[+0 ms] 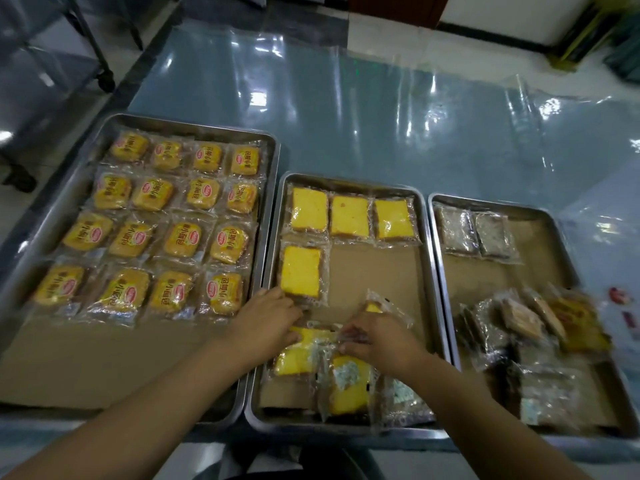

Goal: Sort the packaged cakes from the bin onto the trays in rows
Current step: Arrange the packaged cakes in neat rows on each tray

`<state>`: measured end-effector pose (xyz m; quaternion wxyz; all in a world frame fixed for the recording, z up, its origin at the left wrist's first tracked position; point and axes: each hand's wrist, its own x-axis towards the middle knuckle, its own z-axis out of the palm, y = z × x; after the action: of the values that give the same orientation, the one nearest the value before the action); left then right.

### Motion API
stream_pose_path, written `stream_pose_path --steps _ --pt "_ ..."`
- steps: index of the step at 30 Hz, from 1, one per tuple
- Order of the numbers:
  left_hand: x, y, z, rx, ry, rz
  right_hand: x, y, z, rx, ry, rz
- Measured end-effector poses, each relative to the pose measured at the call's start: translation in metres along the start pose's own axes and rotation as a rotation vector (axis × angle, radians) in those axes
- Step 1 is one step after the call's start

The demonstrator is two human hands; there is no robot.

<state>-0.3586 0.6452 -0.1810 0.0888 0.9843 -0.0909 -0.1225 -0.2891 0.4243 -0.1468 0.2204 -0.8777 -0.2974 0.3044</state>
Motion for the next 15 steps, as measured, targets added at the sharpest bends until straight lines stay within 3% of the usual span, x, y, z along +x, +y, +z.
stream_pose_path --steps 8,12,15 --pt "-0.006 -0.004 -0.038 -0.618 0.116 -0.168 -0.009 -0.003 0.003 0.014 0.050 0.095" --pt "0.000 -0.011 -0.069 -0.811 0.199 -0.173 -0.004 -0.008 0.003 0.187 0.254 0.130" --pt "0.006 -0.009 -0.083 -0.910 0.226 -0.145 -0.002 -0.019 -0.002 0.462 0.335 0.072"
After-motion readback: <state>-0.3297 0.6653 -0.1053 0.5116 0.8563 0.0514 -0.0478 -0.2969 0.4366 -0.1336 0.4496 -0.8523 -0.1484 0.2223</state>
